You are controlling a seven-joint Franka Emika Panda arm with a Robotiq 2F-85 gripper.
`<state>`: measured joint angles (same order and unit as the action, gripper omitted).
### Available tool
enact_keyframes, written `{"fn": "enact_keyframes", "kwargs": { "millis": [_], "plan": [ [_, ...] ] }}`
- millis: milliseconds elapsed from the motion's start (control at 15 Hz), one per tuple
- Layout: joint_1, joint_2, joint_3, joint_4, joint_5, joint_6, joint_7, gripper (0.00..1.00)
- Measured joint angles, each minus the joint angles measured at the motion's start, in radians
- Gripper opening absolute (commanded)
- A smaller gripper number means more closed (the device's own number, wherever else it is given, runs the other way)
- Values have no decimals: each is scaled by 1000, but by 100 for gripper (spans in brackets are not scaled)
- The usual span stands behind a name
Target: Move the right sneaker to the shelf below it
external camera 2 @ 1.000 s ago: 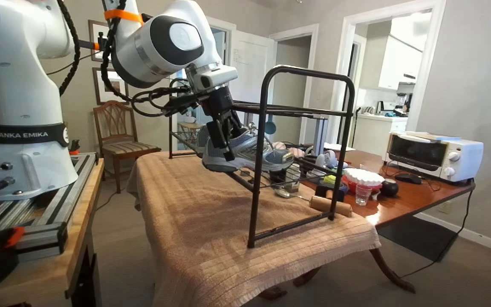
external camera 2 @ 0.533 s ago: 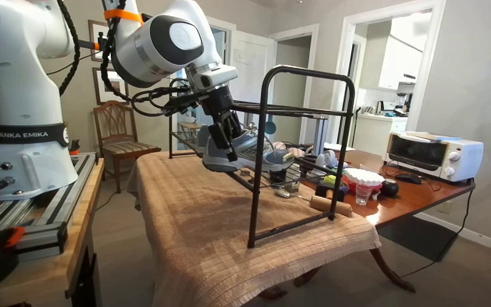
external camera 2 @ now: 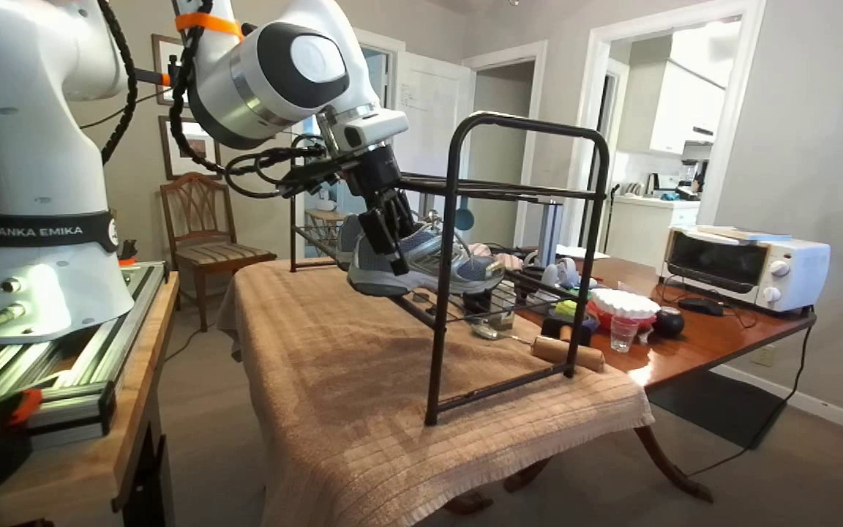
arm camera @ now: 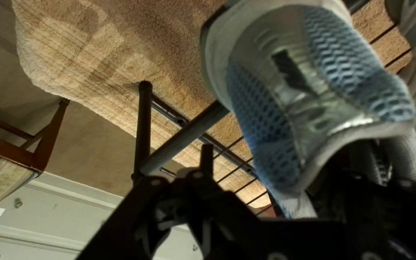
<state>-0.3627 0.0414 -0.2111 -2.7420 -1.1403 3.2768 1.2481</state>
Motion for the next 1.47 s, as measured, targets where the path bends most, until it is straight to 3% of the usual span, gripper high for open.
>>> {"fn": "enact_keyframes", "kwargs": {
  "millis": [600, 867, 1133, 1467],
  "plan": [
    [-7, -20, -28, 1, -120, 12, -14, 100],
    [-7, -80, -29, 3, -134, -35, -7, 100],
    [-7, -146, 6, 28, -208, -125, 132, 100],
    [-7, -128, 45, 30, -323, -199, 307, 100]
  ]
}}
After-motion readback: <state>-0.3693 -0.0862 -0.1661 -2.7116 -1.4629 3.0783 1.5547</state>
